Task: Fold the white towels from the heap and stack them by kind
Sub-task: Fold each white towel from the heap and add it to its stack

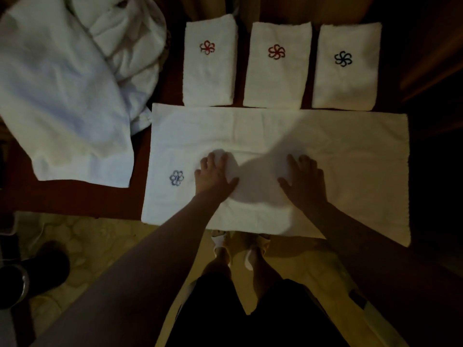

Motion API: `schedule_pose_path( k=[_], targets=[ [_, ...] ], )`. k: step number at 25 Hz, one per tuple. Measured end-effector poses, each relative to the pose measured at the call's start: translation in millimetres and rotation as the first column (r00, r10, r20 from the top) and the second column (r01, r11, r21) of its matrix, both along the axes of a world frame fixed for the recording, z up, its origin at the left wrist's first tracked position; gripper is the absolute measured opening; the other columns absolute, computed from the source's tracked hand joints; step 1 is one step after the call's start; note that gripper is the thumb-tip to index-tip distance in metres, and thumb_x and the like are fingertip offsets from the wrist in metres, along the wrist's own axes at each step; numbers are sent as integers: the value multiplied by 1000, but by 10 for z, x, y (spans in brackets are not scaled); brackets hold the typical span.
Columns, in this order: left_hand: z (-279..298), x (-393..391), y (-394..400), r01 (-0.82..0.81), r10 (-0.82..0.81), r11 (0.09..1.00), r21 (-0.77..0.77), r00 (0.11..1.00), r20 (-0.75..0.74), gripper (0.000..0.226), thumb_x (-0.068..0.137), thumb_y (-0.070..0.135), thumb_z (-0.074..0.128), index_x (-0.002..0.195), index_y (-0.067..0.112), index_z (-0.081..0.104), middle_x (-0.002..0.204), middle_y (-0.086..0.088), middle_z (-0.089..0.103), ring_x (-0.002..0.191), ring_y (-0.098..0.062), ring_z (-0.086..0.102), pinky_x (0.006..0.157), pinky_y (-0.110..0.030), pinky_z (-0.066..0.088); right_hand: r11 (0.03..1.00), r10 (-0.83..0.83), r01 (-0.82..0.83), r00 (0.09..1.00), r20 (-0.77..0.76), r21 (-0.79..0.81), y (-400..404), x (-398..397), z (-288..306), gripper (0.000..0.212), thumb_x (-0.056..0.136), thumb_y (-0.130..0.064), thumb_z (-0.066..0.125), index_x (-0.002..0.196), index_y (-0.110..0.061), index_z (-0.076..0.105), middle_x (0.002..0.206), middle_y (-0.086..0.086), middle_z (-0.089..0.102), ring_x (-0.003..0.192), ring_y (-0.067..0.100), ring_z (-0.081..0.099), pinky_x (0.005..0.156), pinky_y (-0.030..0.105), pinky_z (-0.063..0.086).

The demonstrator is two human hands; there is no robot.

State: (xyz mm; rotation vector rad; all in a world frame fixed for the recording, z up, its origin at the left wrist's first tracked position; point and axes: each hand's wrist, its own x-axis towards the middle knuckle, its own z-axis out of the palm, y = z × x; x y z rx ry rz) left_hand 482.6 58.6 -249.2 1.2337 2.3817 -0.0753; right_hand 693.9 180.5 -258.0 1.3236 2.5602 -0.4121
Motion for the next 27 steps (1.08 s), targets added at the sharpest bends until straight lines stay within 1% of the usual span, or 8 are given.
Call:
schedule_pose_path(
  k=[4, 7, 9, 11, 14, 19, 24, 27],
  targets=[
    [-46, -98, 13, 40, -38, 998, -56, 999, 39, 85, 86, 47, 60, 152, 22, 13, 157, -15, 11, 143, -36, 15, 111, -50, 26, 993, 44, -46, 999, -23, -111, 49, 65, -21, 71, 91, -31, 54, 152, -15, 21, 156, 19, 17, 141, 36, 20, 109, 46, 26],
    [22, -120, -91, 26, -29, 999, 41, 997, 75, 75, 83, 31, 62, 146, 11, 27, 152, -20, 22, 140, -37, 21, 115, -50, 22, 984, 66, -92, 983, -173, -150, 65, 209, 23, 66, 86, -14, 55, 147, -4, 32, 154, 26, 19, 143, 40, 20, 113, 49, 28],
    [57, -18, -262, 127, -120, 972, 200, 992, -46, 51, 79, 22, 57, 125, 3, 49, 126, -23, 47, 115, -40, 46, 96, -49, 42, 998, 13, -26, 977, -212, -59, -59, 364, 54, 54, 79, -17, 50, 130, 2, 52, 137, 30, 44, 126, 47, 42, 97, 53, 45],
    [32, 170, -516, 192, -185, 938, 288, 981, -51, 31, 83, 23, 49, 101, 0, 58, 97, -21, 56, 86, -37, 55, 71, -44, 50, 998, -52, 44, 979, -198, -49, -337, 543, 95, 47, 78, -25, 39, 111, 0, 59, 111, 24, 56, 101, 44, 55, 75, 49, 53],
    [8, 419, -827, 182, -197, 969, 167, 978, 76, 31, 92, 31, 51, 106, 4, 57, 102, -18, 57, 91, -36, 55, 73, -42, 47, 997, -70, 61, 974, -215, -49, -741, 747, 62, 52, 79, -31, 31, 108, 1, 60, 101, 24, 57, 89, 44, 58, 65, 46, 52],
    [-27, 560, -1033, 252, -255, 949, 190, 967, -10, 64, 88, 37, 57, 139, 4, 38, 135, -19, 44, 119, -36, 44, 93, -43, 42, 983, -169, 150, 966, -196, -109, -902, 776, 75, 49, 87, -17, 53, 132, 2, 45, 125, 26, 48, 113, 43, 47, 88, 47, 42],
    [-165, 497, -1111, 334, -334, 939, 74, 942, -18, 104, 72, 73, 61, 148, 12, 24, 159, -19, 10, 148, -32, 7, 119, -46, 14, 983, -176, 156, 944, -279, -93, -864, 756, 37, 30, 86, -12, 62, 110, 4, 52, 124, 25, 42, 103, 42, 50, 78, 40, 40],
    [-161, 481, -1120, 394, -394, 919, 7, 919, -10, 121, 64, 73, 68, 152, 13, 10, 159, -21, -4, 148, -34, -8, 120, -50, 5, 998, -47, 38, 972, -229, -44, -864, 787, -63, 31, 85, -22, 60, 107, -1, 59, 119, 25, 46, 111, 42, 47, 90, 43, 45]
  ],
)
